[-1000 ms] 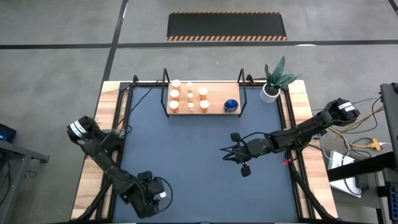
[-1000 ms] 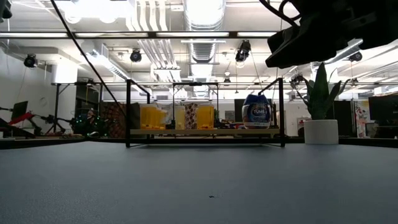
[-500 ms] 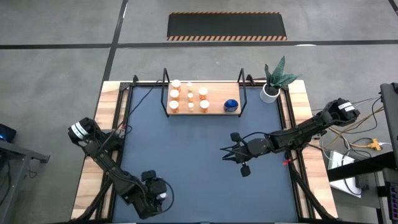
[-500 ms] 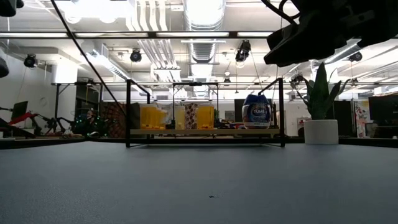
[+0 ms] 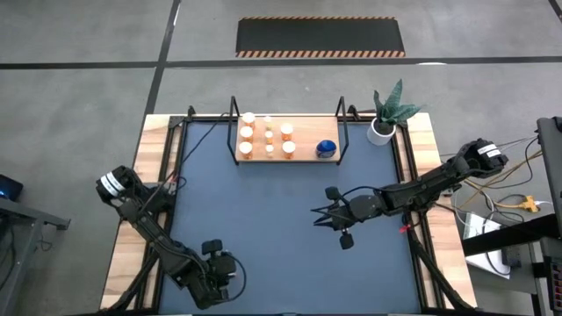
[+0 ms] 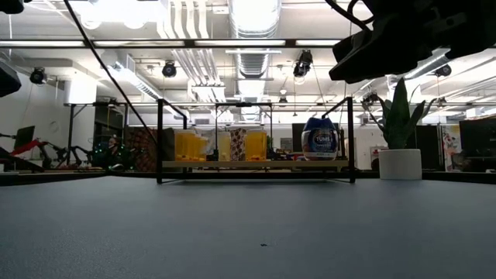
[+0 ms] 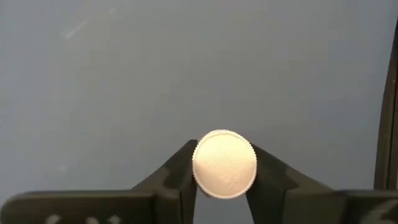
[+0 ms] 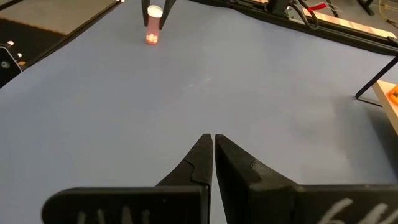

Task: Pick and place medicine bottles onto shelf by color
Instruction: Put the red pill bottle on the shelf

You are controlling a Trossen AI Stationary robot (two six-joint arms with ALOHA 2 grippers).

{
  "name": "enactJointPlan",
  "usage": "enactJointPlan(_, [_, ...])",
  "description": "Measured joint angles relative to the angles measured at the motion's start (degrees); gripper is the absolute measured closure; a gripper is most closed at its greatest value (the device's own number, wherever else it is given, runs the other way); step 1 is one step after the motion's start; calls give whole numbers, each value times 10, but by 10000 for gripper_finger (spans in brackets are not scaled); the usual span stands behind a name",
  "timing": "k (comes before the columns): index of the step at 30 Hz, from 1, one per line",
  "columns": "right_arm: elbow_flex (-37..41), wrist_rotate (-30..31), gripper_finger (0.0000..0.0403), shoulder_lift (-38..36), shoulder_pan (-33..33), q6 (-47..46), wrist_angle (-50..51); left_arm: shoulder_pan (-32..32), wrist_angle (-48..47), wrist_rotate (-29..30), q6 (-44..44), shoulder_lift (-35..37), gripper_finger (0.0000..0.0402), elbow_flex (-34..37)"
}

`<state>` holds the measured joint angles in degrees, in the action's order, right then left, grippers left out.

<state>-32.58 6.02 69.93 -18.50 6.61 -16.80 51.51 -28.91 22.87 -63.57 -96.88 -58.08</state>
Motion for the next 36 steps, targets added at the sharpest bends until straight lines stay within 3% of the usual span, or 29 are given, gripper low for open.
enactJointPlan(5, [0, 0, 394, 0, 0, 0, 4, -4, 1, 0, 0, 0, 328, -5])
enactJointPlan(11, [0, 0, 394, 0, 0, -5, 13, -26, 4, 23, 36, 0, 300, -23])
enactJointPlan(20, [0, -1, 388, 0, -1, -56, 15, -130, 1, 31, 118, 3, 293, -47])
enactJointPlan(26, [0, -3, 335, 0, -8, -84, 15, -201, 21, 30, 220, 3, 292, -62])
enactJointPlan(36, [0, 0, 216, 62, -8, -101, -101, -270, 197, 12, 450, 3, 291, -62])
